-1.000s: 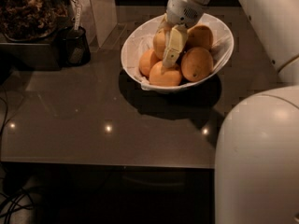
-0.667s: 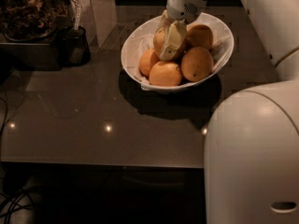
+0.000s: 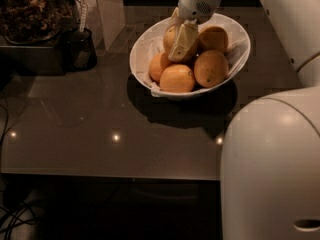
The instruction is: Pick orange from white bowl
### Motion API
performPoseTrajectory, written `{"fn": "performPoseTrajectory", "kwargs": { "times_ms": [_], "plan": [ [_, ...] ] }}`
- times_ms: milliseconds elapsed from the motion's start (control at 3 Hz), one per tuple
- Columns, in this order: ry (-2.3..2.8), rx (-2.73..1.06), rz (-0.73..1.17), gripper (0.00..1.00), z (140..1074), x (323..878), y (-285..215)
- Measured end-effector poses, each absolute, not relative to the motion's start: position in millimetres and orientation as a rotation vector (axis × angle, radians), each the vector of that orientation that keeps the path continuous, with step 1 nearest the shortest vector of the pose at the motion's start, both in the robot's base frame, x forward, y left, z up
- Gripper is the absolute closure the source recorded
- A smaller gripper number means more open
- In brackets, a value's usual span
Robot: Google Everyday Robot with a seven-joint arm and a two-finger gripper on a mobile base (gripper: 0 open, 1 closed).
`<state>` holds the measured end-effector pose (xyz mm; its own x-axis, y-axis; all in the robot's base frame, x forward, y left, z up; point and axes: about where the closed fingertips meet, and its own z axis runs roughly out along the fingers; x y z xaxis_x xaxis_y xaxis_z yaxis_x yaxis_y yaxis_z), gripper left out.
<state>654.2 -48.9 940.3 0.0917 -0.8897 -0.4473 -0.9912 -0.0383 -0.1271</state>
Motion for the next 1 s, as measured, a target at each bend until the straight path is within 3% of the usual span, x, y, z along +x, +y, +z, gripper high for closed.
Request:
{"fn": "performPoseTrajectory", "kwargs": {
  "times_ms": [1000],
  "plan": [
    [1.667,-1.696,0.599,1.00,986.0,607.6,-86.9]
  ]
}}
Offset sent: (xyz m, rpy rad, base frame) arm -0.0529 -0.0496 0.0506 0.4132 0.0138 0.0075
